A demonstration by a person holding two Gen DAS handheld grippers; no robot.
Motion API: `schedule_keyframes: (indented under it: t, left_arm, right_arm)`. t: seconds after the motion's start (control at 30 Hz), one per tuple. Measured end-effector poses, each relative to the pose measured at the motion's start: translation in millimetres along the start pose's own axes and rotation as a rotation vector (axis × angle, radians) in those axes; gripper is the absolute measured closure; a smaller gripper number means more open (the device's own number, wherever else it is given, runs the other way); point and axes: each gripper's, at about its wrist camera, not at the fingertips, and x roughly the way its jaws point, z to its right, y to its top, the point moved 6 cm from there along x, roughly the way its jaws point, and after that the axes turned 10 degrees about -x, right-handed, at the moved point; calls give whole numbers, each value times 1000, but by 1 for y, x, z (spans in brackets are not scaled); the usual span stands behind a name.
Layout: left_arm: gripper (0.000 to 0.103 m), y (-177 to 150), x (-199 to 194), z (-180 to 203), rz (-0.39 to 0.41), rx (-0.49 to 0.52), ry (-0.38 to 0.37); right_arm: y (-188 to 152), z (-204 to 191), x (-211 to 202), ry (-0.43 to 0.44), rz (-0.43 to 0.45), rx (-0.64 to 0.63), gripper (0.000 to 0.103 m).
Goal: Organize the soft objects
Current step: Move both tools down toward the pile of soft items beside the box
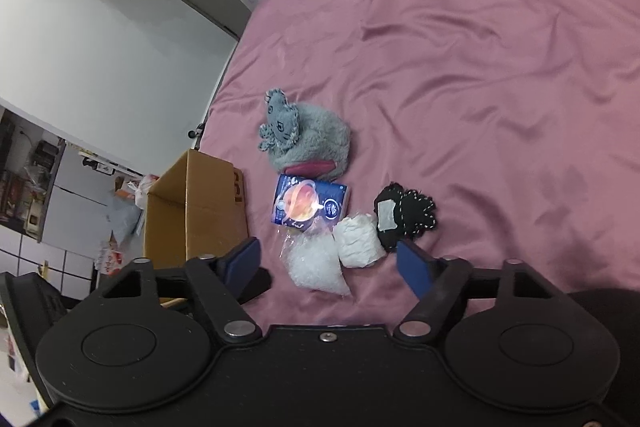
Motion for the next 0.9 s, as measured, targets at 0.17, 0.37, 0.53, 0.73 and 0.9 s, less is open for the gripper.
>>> schedule_keyframes:
  t: [0.17, 0.37, 0.53, 0.73, 0.9]
  left_arm:
    - [32, 1, 20, 4, -24, -7, -27]
    - [32, -1, 42, 0, -59, -34, -24]
    - [34, -3, 55, -1, -66, -41, -29]
    - [60, 0, 56, -9, -50, -77, -26]
    - [63, 5, 50, -18, -32, -102, 0]
  right_arm:
    - [1, 2, 12, 6, -22, 45, 38]
    - [5, 8, 26, -4, -25, 98, 40]
    - [7, 10, 42, -9, -39, 131, 40]
    - [4, 15, 60, -30, -60, 197, 46]
    - [1, 10, 76, -47, -88, 181, 46]
